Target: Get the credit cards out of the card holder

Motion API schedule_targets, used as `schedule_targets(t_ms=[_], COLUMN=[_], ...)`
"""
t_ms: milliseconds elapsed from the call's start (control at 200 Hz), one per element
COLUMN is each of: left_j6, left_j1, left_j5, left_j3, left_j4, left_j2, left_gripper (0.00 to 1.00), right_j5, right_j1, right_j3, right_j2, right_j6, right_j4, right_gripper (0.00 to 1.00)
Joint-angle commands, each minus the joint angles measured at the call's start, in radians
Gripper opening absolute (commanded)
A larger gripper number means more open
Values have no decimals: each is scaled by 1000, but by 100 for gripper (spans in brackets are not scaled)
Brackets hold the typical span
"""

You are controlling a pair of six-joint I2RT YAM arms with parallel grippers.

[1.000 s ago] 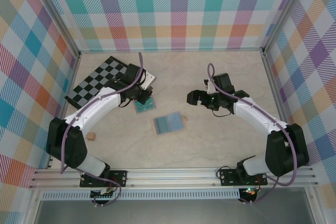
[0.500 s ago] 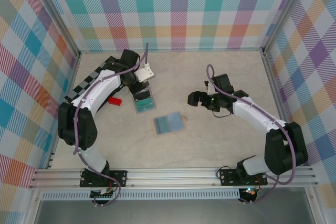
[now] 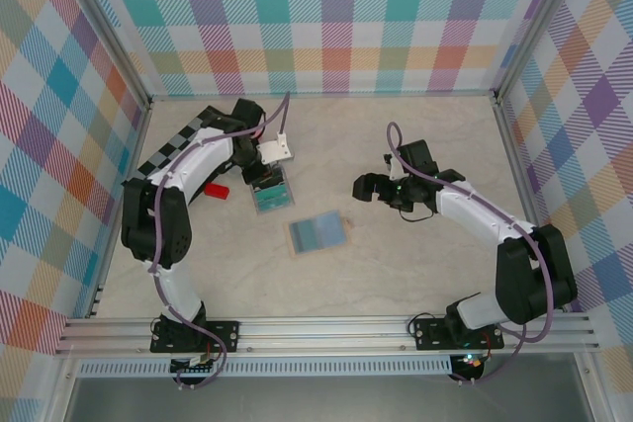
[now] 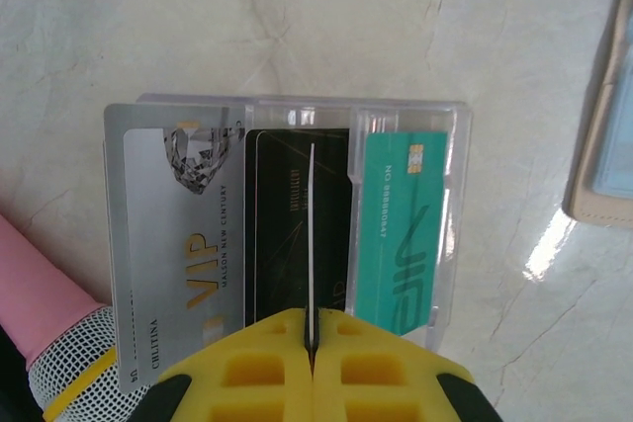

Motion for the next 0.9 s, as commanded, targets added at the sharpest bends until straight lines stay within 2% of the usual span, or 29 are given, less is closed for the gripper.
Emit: schedule_targets(t_ms=[0,175,260,405,605,775,895], left_j6=[33,24,1,-19,-53,-178,-333], left_j1=[10,10,10,10,10,15,17], left_j5=[-36,-25,-16,-25,-14,54,31], left_j3=[26,28,40,43,44,29,-13], left_j4=[2,8,16,45,75,144,232], left_j2=[33,50,51,37,-12,-109,-191], left_gripper=[0,3,15,28,33,37,37], right_j5=[-22,-25,-30,-39,-44,-52,-61], right_j1=[-7,-7,-7,-7,-7,-7,-7], right_j3=[12,14,14,14,14,14,12], right_j2=[9,16,15,14,13,14,6], right_j6=[-15,-14,-17,-18,-19,-25,-34], right_j4=[-9,-13,-15,-14,-13,-15,-17], right_gripper=[100,100,100,100,100,100,100])
